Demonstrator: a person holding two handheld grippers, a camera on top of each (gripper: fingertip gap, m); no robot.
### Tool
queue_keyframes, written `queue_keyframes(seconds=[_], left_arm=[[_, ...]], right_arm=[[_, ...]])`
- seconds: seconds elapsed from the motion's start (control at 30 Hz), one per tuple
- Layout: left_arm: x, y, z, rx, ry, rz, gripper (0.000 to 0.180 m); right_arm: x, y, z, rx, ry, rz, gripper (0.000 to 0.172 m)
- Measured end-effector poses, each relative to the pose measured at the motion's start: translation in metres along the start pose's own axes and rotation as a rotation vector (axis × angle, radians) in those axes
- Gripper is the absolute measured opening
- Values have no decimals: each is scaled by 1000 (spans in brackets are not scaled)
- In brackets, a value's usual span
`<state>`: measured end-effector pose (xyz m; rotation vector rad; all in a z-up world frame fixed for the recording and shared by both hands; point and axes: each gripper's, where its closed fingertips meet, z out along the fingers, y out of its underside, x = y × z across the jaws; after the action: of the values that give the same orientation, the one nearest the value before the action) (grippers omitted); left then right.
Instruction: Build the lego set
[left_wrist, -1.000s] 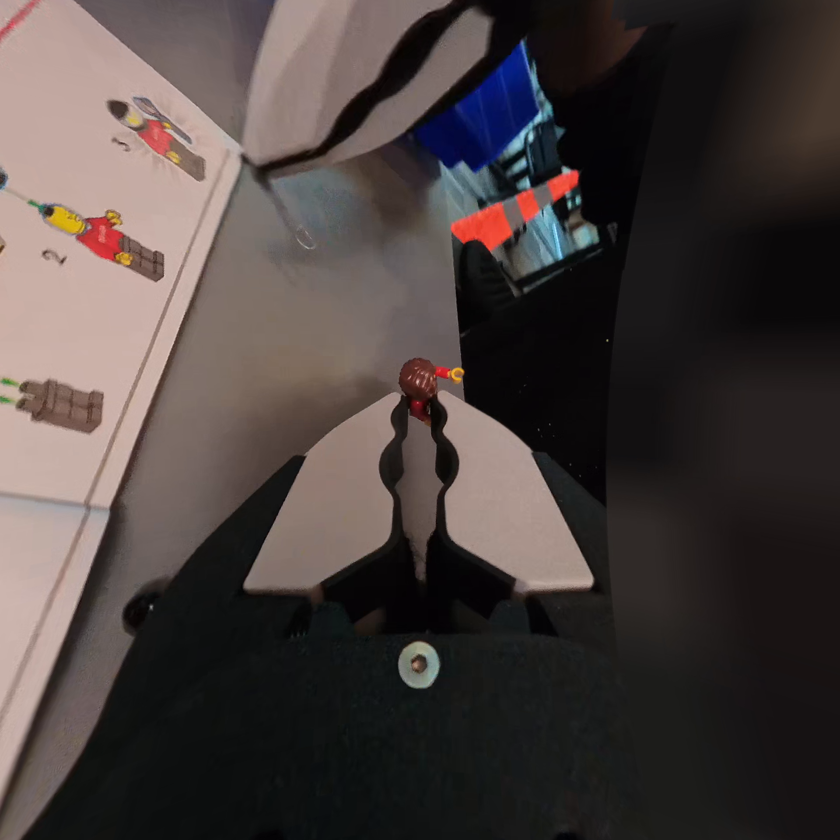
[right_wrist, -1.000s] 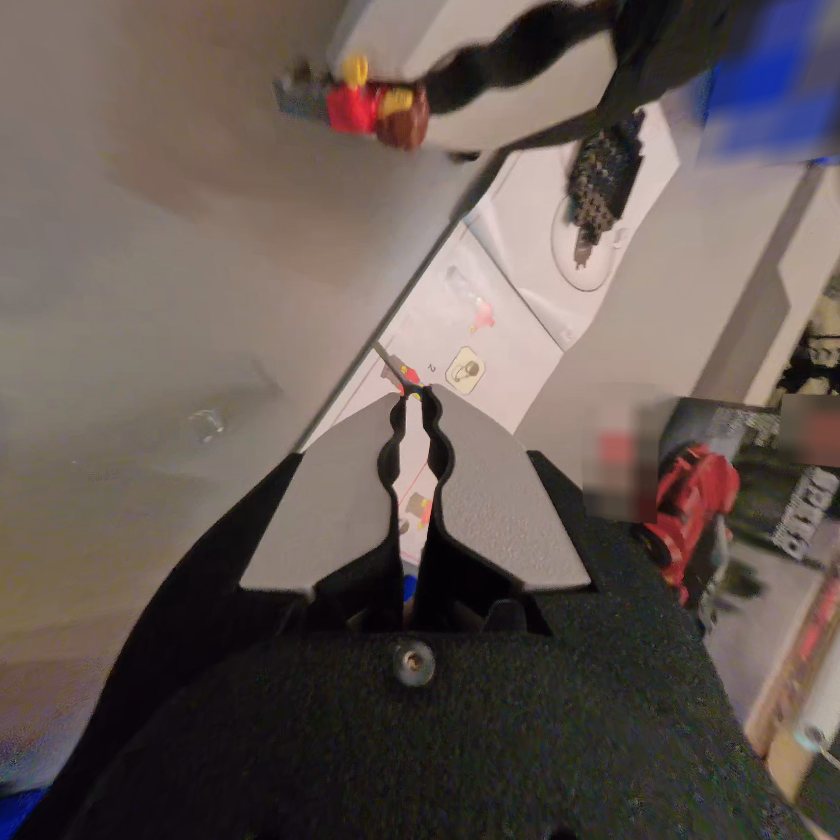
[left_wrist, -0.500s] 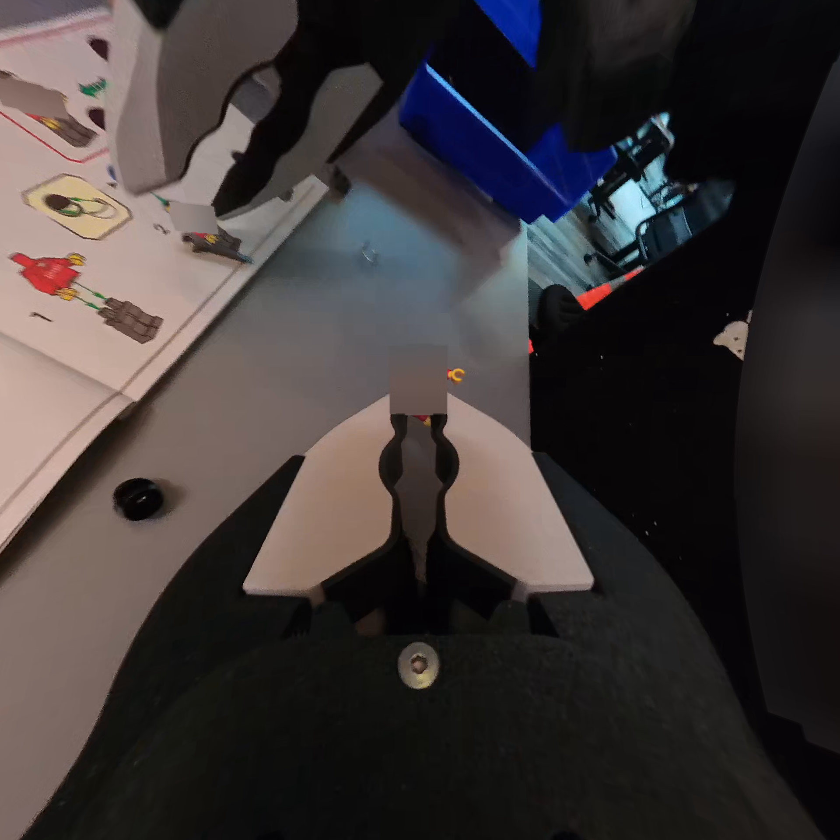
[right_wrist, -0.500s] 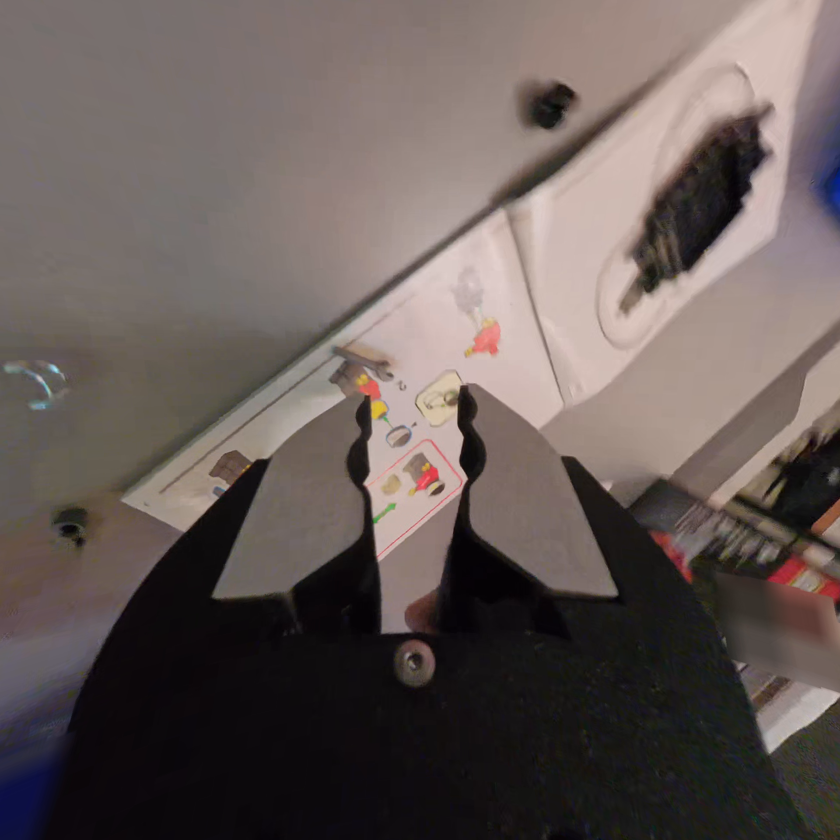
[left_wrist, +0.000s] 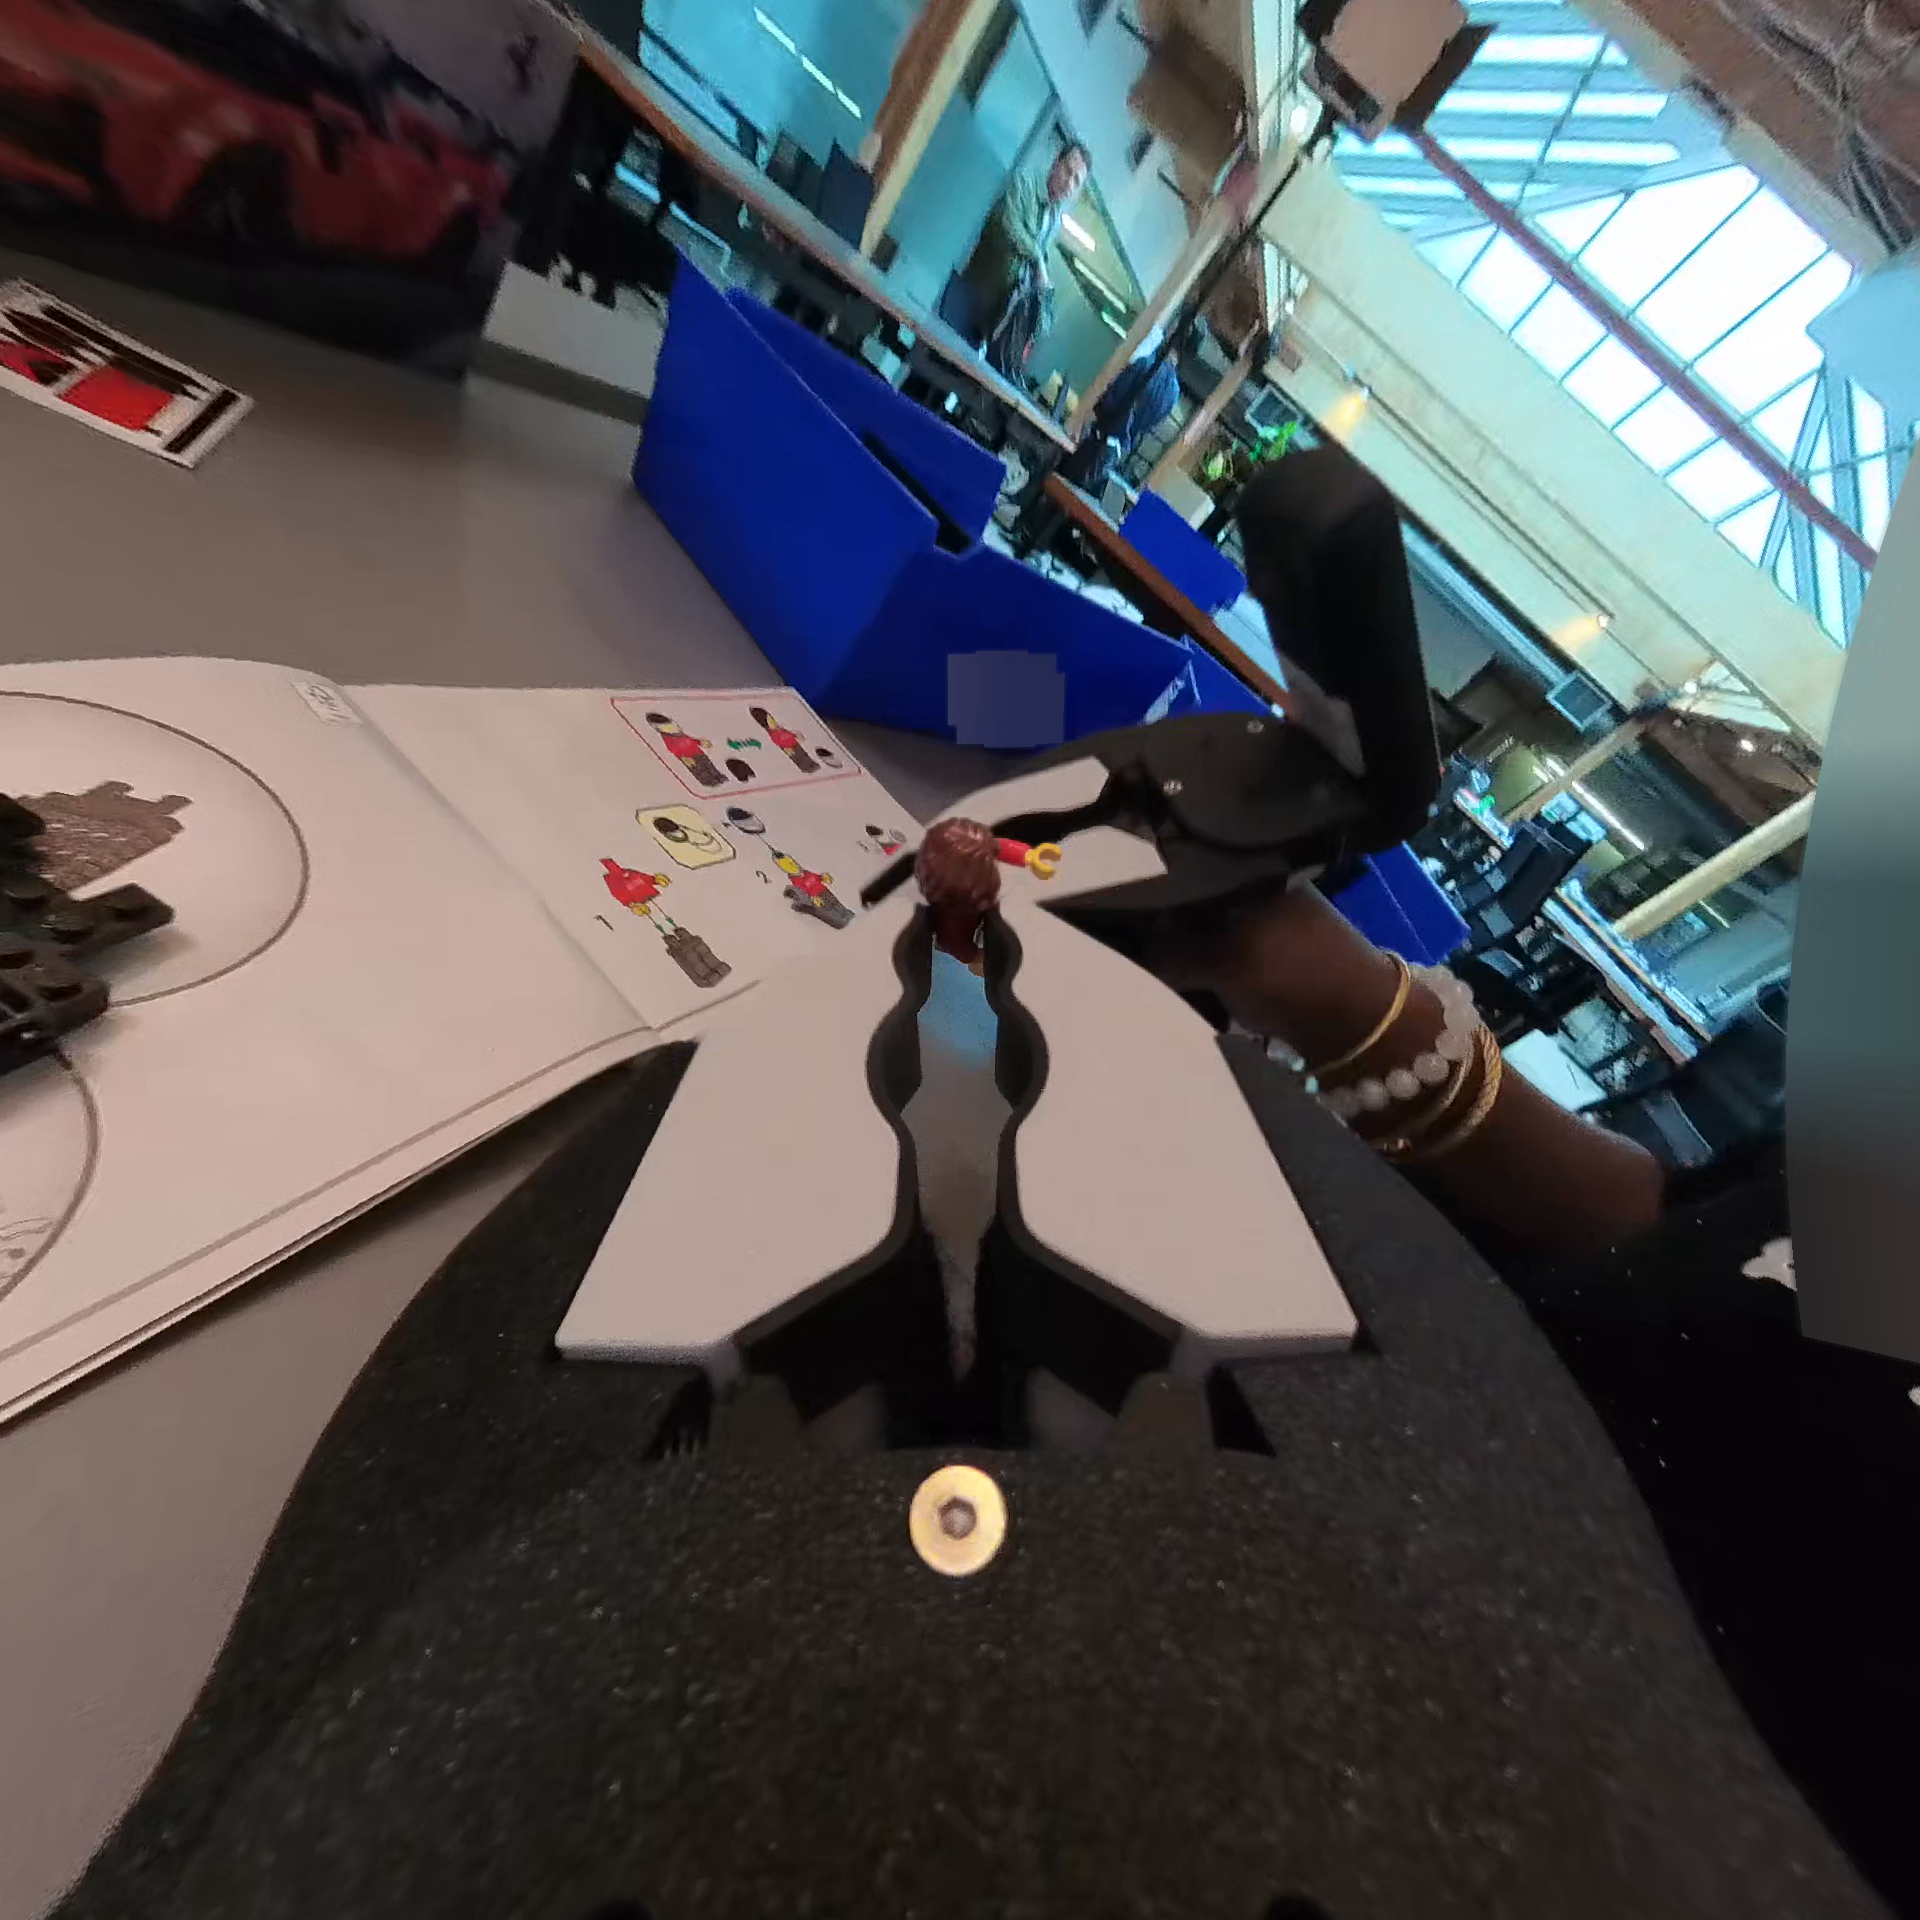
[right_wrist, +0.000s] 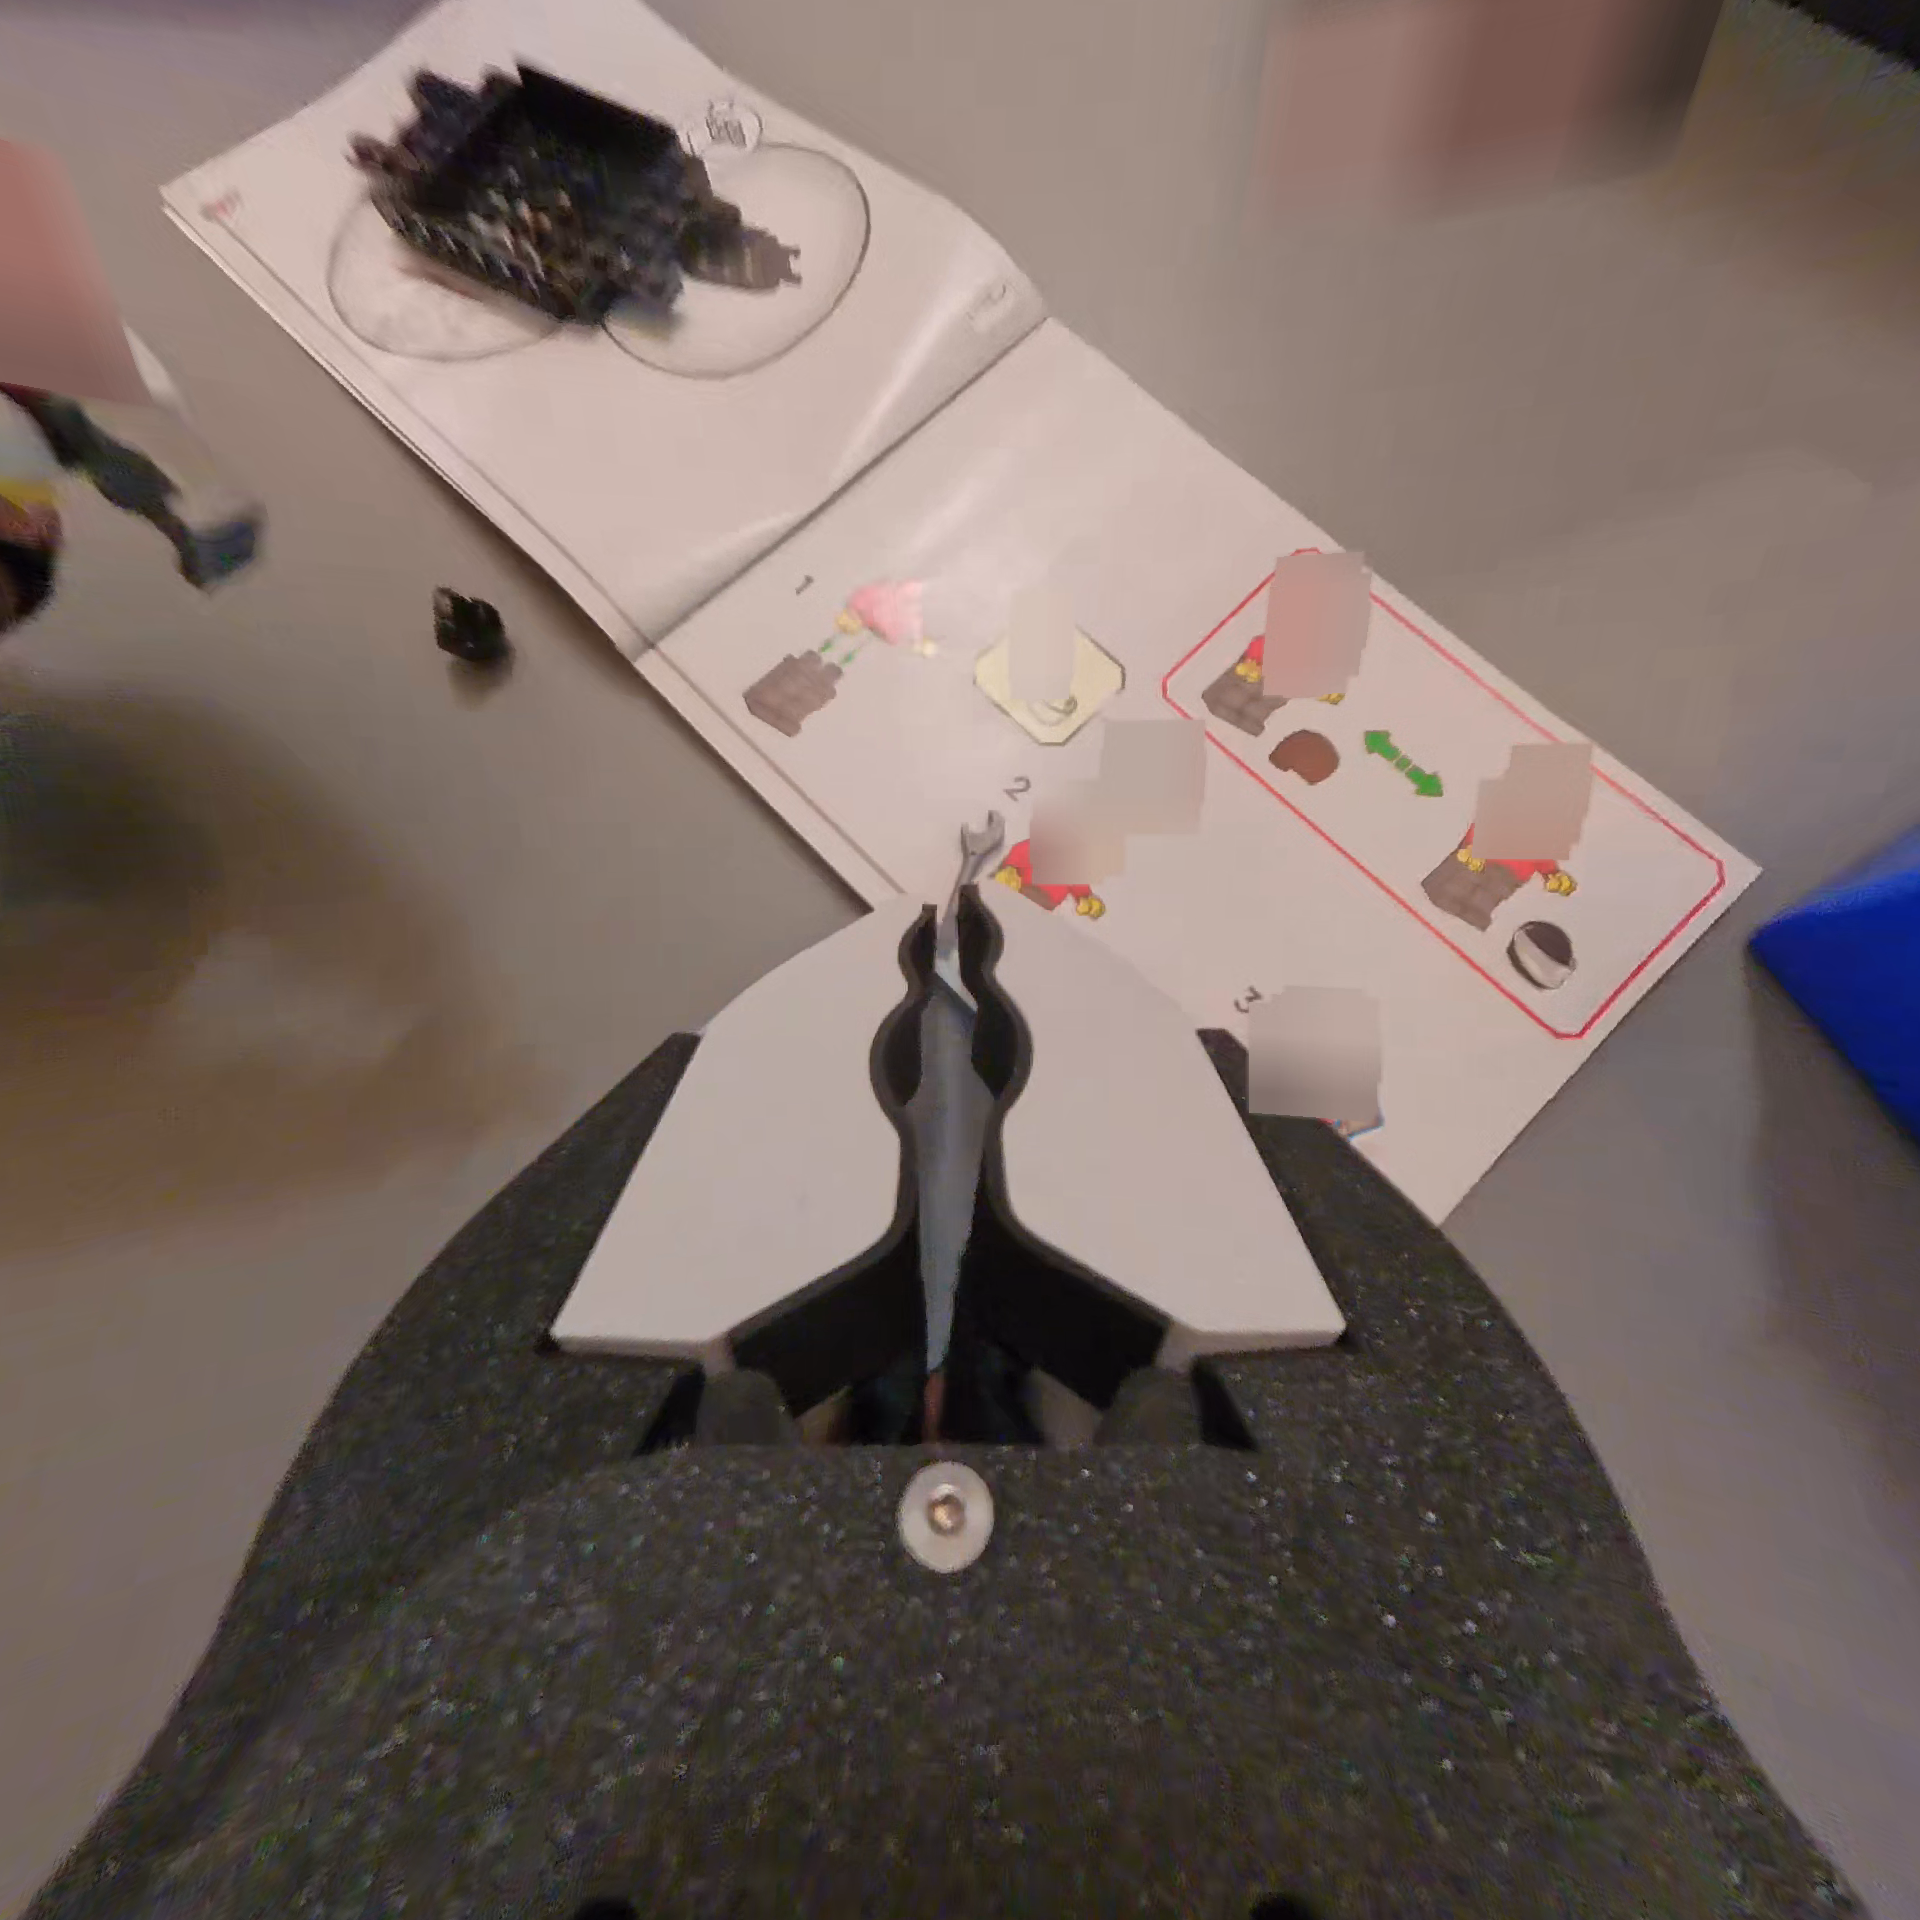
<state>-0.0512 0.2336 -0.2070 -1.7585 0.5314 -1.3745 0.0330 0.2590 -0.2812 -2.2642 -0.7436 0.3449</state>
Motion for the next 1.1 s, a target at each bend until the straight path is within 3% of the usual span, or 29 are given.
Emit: queue_keyframes(seconds=[0.23,0.53,0.8,0.87,1.0,1.1], left_arm=[[-4,0,-2,75,-15,-22,8],[-6,4,6,67,-57,-29,8],[-13,4,10,118,-51,-223,8],[-14,2,10,125,-54,-221,8],[-18,5,11,114,-87,-216,8],[-19,6,12,113,-102,-238,8]], right_arm=[[5,5,9,-17,65,-10,10],[0,4,12,-3,-25,30,2],[-8,-21,-14,178,-95,-108,0],[-1,-14,-9,125,-61,-176,0],[-12,-32,-17,248,-186,-146,0],[-5,-36,-19,247,-141,-196,0]])
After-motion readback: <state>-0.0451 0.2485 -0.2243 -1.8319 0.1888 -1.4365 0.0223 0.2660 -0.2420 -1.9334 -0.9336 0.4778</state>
